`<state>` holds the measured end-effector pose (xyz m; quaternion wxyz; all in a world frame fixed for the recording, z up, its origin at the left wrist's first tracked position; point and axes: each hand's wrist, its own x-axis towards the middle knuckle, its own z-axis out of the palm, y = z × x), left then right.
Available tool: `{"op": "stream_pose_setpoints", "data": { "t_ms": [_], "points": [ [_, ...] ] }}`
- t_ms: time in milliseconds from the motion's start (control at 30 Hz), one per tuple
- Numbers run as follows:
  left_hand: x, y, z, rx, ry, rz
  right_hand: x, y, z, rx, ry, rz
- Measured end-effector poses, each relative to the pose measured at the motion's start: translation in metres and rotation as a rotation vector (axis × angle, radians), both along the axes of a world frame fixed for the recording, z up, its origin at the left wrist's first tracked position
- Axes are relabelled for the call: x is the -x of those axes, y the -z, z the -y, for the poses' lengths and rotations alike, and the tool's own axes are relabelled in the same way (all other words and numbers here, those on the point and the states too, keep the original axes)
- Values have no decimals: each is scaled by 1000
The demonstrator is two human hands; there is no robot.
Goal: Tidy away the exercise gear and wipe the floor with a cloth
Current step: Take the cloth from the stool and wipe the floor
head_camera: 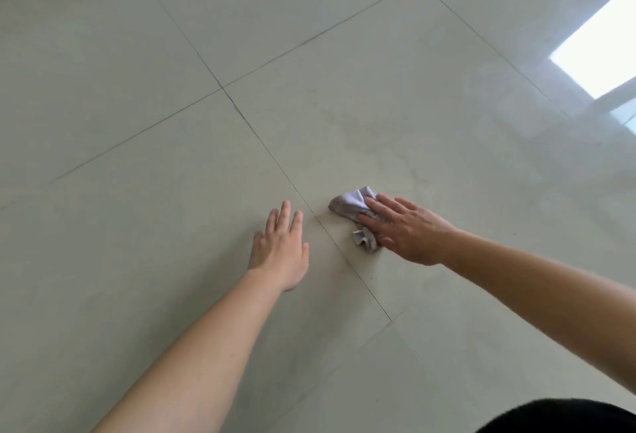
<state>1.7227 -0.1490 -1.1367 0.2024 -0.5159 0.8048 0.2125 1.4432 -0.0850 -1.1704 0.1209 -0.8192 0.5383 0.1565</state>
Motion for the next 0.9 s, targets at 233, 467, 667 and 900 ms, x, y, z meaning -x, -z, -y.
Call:
{"op": "stream_pose_setpoints", "data": {
  "t_ms": [233,467,667,900],
  "points": [
    [16,25,-4,-104,59,42,-43,2,-18,-24,661,39],
    [18,3,7,-250,78,112,-159,-3,-131,-137,917,225],
    [23,3,9,-254,66,142,-112,-21,-134,-178,831,135],
    [22,21,-5,10,41,48,-9,2,-71,-63,1053,137]
  ]
}}
